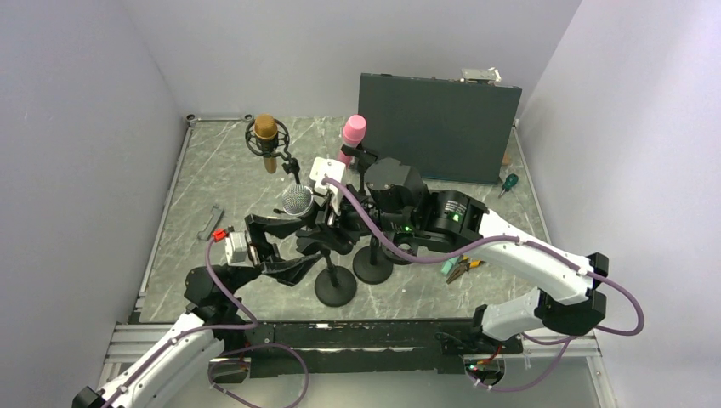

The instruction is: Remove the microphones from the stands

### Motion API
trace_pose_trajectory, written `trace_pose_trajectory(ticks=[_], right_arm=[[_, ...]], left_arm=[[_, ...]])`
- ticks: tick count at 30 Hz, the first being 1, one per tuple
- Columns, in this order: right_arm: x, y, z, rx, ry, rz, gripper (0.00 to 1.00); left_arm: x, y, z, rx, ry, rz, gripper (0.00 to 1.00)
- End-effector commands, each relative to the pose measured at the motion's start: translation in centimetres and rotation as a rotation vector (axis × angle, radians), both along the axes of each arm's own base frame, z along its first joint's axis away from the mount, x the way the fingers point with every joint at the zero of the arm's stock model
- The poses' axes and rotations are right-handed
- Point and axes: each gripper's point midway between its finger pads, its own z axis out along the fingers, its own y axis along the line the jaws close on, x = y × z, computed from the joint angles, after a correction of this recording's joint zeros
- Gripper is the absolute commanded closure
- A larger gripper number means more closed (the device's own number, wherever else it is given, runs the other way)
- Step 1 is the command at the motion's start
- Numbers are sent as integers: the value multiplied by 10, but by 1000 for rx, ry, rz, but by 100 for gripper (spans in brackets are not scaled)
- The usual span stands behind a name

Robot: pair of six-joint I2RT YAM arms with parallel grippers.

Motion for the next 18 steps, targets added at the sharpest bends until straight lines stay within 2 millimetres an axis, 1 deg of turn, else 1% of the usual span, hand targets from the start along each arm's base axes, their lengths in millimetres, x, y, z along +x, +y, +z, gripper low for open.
trace_pose_trajectory(ticks=[1, 2, 3, 6, 9, 14, 16, 18], right_arm=[[-16, -1, 55, 220, -36, 46, 100], [-16, -1, 50, 214, -27, 42, 100], [-16, -1, 46, 207, -18, 41, 100], [-16, -1, 38, 194, -6, 34, 100], [-15, -1, 35, 183, -2, 30, 100], [-14, 0, 37, 186, -6, 29, 100], [-14, 1, 38, 186, -9, 30, 100], [-14, 1, 37, 182, -5, 30, 100]], left_arm=[[3, 9, 6, -57, 9, 48, 6], [2, 9, 9, -54, -8, 45, 1], [1, 9, 11, -56, -24, 44, 1], [-3, 10, 15, -77, -73, 40, 1], [-7, 10, 17, -85, -109, 25, 1], [-11, 2, 10, -64, -119, -31, 5], [-11, 3, 10, -87, -115, -33, 6], [-13, 3, 12, -102, -125, -38, 10]])
